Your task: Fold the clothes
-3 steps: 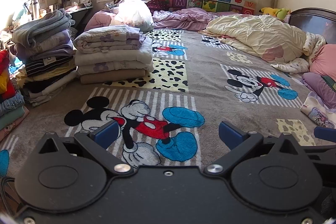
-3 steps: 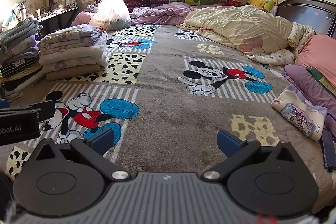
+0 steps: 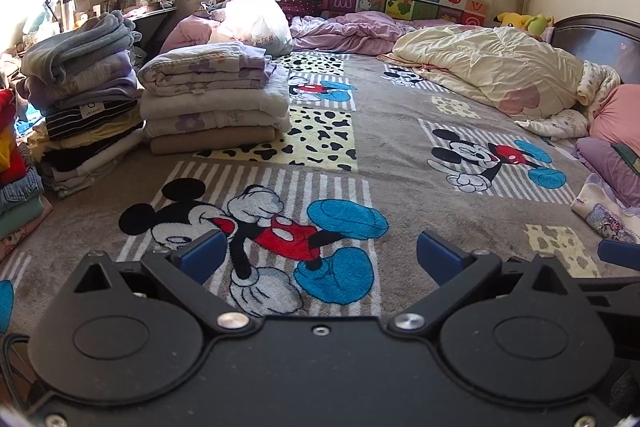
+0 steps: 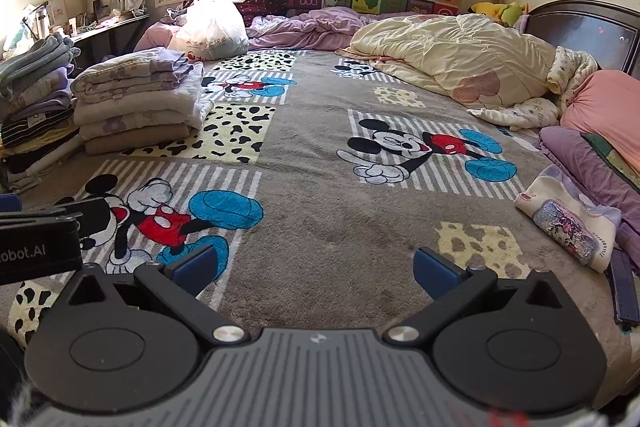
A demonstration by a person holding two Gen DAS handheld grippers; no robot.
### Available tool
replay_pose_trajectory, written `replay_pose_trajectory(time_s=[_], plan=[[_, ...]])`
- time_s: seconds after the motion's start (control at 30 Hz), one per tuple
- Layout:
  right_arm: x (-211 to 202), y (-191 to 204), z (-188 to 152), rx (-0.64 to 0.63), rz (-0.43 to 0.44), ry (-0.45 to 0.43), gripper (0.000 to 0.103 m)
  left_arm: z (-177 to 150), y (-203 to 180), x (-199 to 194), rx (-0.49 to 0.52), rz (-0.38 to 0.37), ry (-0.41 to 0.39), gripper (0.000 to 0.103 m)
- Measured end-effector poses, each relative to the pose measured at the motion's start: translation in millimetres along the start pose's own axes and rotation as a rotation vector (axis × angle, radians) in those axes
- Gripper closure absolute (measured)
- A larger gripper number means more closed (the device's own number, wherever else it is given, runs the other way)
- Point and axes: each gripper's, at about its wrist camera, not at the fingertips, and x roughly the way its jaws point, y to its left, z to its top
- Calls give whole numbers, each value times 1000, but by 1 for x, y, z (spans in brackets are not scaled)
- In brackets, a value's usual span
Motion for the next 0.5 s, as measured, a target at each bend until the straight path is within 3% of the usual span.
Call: replay_pose_trajectory(time_s=[0.5], plan=[[13, -2, -6, -2, -15, 21, 0, -5, -4, 12, -7, 7, 35, 0]])
